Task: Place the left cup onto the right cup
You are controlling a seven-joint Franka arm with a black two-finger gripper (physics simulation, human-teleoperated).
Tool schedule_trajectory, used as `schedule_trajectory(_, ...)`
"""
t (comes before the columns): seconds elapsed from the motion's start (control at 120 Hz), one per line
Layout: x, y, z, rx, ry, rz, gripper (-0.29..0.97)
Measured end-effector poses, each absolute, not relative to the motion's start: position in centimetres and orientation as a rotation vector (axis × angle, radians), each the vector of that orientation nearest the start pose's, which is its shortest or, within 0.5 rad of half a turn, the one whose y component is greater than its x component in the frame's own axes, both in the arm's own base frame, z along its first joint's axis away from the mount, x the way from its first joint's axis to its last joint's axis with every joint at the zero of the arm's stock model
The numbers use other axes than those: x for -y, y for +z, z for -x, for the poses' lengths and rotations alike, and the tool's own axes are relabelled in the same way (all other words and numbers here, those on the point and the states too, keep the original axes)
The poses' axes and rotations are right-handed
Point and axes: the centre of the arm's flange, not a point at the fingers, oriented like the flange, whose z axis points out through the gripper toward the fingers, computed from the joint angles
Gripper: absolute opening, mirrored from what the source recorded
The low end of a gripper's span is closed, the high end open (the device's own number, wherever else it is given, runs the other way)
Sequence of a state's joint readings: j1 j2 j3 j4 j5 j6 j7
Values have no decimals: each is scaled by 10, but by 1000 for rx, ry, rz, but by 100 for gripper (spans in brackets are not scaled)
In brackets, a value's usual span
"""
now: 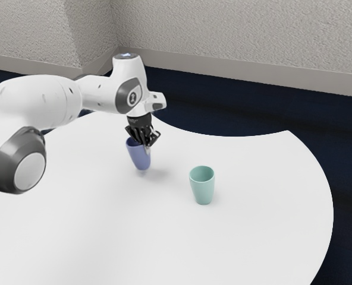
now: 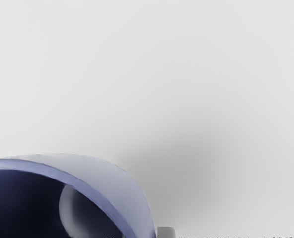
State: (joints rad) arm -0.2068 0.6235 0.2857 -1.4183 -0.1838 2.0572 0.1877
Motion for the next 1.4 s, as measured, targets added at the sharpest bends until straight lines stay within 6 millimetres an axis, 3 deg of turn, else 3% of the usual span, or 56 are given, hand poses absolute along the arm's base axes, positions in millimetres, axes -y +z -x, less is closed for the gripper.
schedule_trajectory(0.175, -3, 372, -714, -143, -76, 3149, -10)
schedule_trajectory(0.442, 20, 405, -701, -214, -27, 3185, -10)
schedule_trajectory(0.85, 86, 480, -665, -443, -29, 3160, -10)
schedule_trajectory(1.083, 110, 494, -660, -517, -35, 3128, -10)
schedule_trajectory(1.4, 153, 495, -655, -615, -39, 3121, -10)
